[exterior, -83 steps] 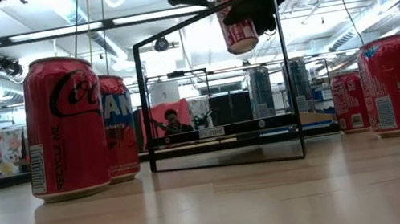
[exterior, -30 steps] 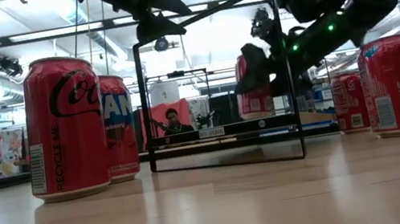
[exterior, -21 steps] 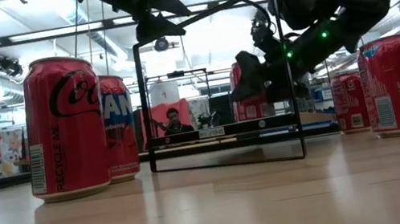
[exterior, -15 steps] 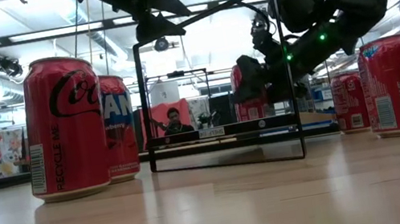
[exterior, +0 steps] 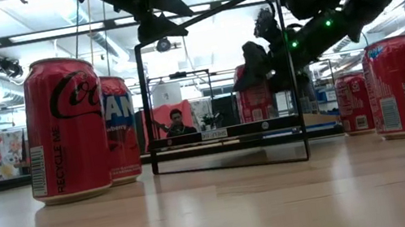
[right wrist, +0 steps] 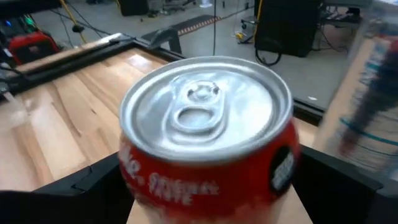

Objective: Place canned beverage on shelf
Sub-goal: Put the left red-white soda can on the shelf

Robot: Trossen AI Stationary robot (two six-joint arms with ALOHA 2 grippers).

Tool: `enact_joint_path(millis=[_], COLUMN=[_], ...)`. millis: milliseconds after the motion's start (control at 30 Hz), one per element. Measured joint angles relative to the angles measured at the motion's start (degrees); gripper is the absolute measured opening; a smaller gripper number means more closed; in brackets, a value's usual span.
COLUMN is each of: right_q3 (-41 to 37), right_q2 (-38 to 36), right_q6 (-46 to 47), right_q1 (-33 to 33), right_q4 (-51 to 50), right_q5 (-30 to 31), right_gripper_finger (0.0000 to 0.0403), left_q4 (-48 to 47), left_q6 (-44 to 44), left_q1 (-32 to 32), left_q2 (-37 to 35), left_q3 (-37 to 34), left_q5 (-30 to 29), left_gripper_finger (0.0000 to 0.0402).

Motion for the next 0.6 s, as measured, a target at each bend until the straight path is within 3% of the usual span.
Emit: enact_joint_path(millis=[600], right_q3=[0.00], right_q2=[-14.58], right_q6=[-3.94], right_q1=[0.34], right_q4=[-12.85], right_q5=[-1.66], right_gripper_finger=[0.0383], left_q4=[0.00], left_q6=[-1.61], left_q1=[0.13], left_q2=[0.02], left_q3=[0.00], left_q5=[-0.79], left_gripper_finger=[0.0290])
